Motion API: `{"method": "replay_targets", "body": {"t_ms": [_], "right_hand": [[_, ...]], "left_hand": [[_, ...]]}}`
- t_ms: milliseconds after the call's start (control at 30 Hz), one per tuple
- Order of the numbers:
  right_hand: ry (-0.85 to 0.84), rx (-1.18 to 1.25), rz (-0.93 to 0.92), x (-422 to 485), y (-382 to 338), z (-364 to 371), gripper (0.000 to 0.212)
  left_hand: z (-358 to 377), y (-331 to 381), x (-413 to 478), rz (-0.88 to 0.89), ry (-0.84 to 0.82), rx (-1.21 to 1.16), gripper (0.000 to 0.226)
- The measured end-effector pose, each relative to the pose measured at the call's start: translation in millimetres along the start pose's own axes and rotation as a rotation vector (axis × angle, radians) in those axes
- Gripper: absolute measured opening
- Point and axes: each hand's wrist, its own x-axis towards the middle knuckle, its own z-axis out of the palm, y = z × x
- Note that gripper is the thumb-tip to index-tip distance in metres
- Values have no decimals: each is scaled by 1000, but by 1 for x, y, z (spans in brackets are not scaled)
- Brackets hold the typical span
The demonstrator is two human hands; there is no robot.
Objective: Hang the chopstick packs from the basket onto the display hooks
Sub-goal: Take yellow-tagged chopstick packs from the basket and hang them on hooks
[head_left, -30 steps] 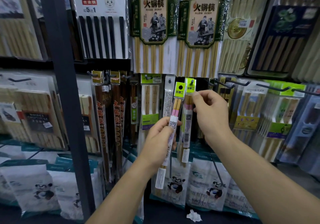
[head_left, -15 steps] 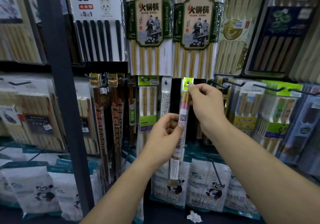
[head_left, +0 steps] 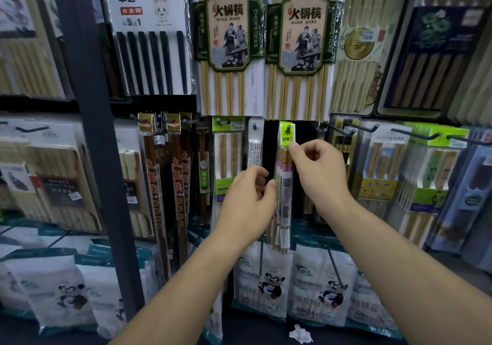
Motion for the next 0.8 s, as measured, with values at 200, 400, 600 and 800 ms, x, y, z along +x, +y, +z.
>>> {"method": "replay_targets", "body": {"t_ms": [200,400,600,800], "right_hand": [[-96,-84,-5,-12,29,5,21],[-422,-9,-70,-25,56,17,63],[-503,16,-69,-20,74,27,76],[-531,3,-66,9,94,36,65]], "left_hand": [[13,10,22,-137,-102,-270,47],[40,9,30,-255,-131,-572,56],[51,-2,44,-268,-128,-624,50],[68,-3,71,-318,-63,-631,50]]}}
